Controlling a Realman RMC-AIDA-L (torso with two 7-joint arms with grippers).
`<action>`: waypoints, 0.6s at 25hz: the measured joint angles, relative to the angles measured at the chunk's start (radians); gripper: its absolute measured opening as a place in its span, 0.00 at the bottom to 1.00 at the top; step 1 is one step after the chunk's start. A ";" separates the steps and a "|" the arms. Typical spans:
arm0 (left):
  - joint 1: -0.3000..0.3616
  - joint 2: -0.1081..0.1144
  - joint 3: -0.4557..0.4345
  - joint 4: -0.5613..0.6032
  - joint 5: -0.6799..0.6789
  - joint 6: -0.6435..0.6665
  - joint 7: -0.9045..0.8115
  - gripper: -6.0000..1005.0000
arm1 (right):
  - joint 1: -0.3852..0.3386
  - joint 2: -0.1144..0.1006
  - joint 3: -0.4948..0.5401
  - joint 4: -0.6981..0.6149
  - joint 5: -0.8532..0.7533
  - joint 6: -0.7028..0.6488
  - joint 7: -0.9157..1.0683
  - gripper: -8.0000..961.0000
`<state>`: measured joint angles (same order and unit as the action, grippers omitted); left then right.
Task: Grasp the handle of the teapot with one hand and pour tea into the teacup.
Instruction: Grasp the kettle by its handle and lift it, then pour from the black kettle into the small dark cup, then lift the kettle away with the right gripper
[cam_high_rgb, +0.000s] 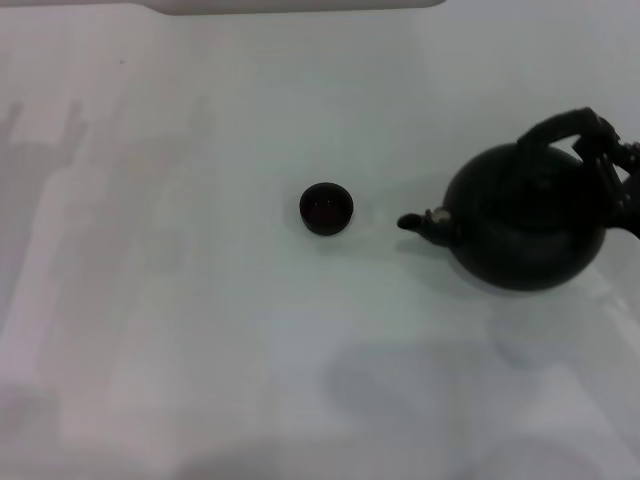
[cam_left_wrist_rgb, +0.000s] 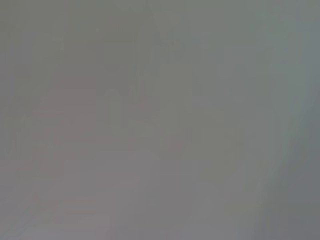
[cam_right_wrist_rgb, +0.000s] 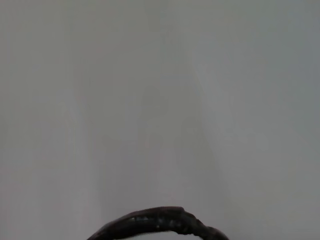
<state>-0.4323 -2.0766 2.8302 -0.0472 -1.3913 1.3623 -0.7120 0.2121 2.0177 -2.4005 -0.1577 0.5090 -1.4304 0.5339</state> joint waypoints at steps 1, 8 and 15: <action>0.000 0.000 0.000 0.000 0.000 0.000 0.000 0.86 | 0.012 -0.002 0.000 -0.006 0.000 0.001 0.000 0.19; 0.008 0.000 0.004 0.007 0.001 -0.002 0.000 0.86 | 0.104 -0.004 -0.002 -0.020 0.000 0.032 -0.005 0.19; 0.011 0.000 0.004 0.013 0.001 -0.003 0.000 0.86 | 0.183 -0.004 0.005 -0.094 0.001 0.168 -0.140 0.19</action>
<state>-0.4218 -2.0770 2.8339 -0.0341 -1.3901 1.3592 -0.7116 0.3954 2.0141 -2.3950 -0.2514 0.5097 -1.2626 0.3942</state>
